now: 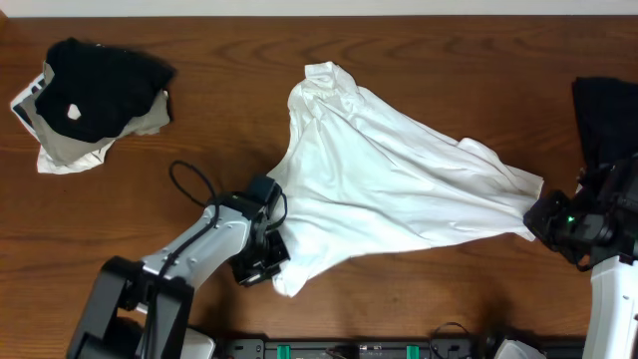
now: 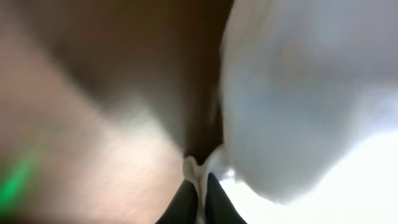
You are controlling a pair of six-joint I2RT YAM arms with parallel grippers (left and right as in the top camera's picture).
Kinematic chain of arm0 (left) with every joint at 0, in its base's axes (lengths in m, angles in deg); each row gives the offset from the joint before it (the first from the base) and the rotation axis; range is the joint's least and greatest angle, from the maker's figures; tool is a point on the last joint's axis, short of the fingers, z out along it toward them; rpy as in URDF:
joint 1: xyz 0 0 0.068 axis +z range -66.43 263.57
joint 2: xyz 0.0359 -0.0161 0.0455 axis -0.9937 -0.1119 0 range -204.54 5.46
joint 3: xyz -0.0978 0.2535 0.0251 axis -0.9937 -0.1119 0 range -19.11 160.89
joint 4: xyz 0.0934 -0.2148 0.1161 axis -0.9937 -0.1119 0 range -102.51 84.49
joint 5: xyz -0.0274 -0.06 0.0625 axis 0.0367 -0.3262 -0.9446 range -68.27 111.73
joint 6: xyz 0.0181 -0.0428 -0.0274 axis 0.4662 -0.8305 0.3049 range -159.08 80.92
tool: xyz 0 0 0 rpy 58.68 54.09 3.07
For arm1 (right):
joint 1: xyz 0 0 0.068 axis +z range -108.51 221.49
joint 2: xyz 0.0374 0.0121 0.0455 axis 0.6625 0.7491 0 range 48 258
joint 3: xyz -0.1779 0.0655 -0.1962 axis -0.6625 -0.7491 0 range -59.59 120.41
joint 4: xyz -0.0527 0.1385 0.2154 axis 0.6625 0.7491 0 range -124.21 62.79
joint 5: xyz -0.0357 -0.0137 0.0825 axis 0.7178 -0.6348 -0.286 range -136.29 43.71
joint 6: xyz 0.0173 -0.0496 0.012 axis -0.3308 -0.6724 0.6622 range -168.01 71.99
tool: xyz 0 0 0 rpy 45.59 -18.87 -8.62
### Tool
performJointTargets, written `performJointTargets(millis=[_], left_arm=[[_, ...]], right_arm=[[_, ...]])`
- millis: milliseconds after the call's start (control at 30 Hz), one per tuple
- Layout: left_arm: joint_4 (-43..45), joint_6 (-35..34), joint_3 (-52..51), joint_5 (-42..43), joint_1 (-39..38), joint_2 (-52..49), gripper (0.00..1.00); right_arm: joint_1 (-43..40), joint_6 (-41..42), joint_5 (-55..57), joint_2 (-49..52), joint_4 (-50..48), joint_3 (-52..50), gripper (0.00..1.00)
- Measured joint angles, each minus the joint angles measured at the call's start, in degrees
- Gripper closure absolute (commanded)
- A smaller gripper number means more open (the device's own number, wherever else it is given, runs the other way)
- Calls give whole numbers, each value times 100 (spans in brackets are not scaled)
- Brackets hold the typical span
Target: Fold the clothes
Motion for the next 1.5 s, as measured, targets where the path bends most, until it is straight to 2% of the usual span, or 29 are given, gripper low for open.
performJointTargets(millis=[167,500,600,733,800,900,1233,1500], left_arm=[[-1032,120,538,-275,-15,385,94],[-1628,289,1923,-424,-17,2068,94],[-1759,308,2260,-442,-17,2302,94],[-1882,341,2677,-472,-17,2435,94],[-1891,352,2813,-487,-17,2455,94],[-1908,396,2844,-505,-17,2457,94],[-1950,457,2844,-619,-17,2455,94],[-1958,494,2844,-662,-17,2455,94]], right_arm=[[0,-37,50,0,94,48,99],[0,-201,129,0,610,844,99],[2,-302,144,0,798,1043,95],[7,-459,166,0,831,1154,84],[7,-533,181,0,868,1163,87],[7,-612,192,0,931,1161,98],[7,-643,-74,2,964,1163,98],[7,-785,-70,2,1456,1172,99]])
